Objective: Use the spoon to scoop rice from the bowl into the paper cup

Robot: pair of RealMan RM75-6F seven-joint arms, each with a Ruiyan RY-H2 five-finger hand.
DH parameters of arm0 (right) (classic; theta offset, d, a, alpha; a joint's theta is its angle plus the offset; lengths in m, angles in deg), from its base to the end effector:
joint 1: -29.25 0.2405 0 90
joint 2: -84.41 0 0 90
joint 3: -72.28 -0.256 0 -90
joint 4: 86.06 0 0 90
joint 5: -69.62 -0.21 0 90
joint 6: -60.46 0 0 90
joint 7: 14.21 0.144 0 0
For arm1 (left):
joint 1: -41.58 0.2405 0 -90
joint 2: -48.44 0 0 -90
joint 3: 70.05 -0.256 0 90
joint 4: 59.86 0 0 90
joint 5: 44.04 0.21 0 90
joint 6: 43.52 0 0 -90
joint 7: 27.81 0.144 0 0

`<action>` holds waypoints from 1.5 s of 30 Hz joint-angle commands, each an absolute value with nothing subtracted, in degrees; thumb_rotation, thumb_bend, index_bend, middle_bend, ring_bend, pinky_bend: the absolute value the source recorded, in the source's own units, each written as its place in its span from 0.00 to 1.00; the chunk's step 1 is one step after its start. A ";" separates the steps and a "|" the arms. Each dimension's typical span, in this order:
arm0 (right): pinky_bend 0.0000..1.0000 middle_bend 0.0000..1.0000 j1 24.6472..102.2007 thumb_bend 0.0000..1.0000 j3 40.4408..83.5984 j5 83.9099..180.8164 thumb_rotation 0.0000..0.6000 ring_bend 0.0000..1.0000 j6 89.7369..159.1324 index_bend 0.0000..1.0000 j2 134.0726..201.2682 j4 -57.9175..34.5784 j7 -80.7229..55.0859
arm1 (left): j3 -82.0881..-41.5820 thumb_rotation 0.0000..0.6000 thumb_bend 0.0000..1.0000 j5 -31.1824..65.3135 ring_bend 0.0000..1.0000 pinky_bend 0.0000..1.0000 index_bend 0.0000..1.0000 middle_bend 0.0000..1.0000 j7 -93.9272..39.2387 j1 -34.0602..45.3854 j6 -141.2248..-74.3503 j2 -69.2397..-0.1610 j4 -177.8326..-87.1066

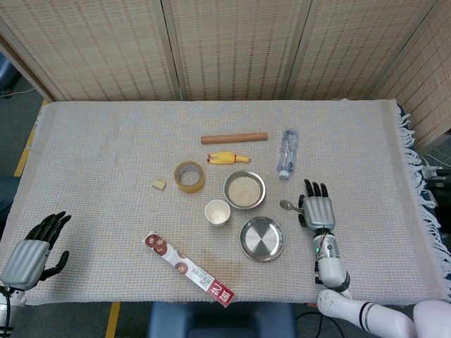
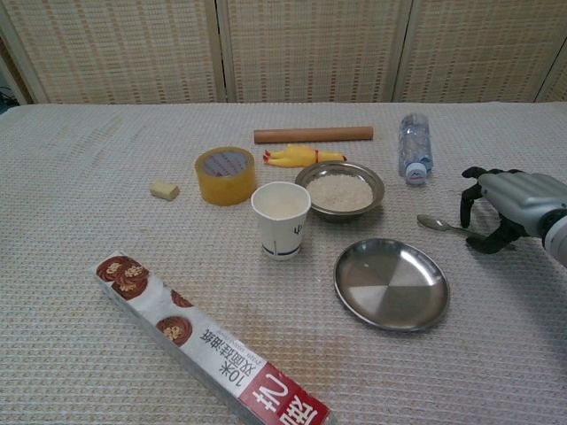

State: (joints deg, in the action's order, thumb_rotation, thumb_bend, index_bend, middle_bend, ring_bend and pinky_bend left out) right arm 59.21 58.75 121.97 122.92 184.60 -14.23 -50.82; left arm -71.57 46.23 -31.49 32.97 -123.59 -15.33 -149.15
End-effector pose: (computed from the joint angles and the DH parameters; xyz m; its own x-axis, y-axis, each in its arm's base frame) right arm -0.2462 -0.3197 -0.0381 0.5246 -0.2742 0.8060 -0.8333 0.0283 0.5521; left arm -0.3130 0.1845 0.1407 0.4120 0.1383 0.9006 0.9090 -0.1298 -0.3959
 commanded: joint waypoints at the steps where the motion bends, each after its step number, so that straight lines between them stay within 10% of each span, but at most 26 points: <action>1: 0.00 0.00 59.40 0.29 58.77 121.66 1.00 0.00 122.73 0.48 184.60 -14.44 -50.82 | -71.56 1.00 0.47 46.05 0.00 0.18 0.00 0.00 -31.43 32.91 -123.42 -15.34 -149.17; 24: 0.00 0.00 60.76 0.31 60.11 120.98 1.00 0.00 122.94 0.55 185.53 -14.88 -51.32 | -71.71 1.00 0.47 45.90 0.00 0.18 0.00 0.00 -32.07 32.72 -123.08 -15.22 -149.27; 45: 0.03 0.37 60.97 0.32 61.33 124.85 1.00 0.00 124.85 0.65 187.52 -19.50 -50.75 | -71.82 1.00 0.47 46.06 0.00 0.18 0.00 0.00 -32.28 32.72 -123.20 -15.14 -149.36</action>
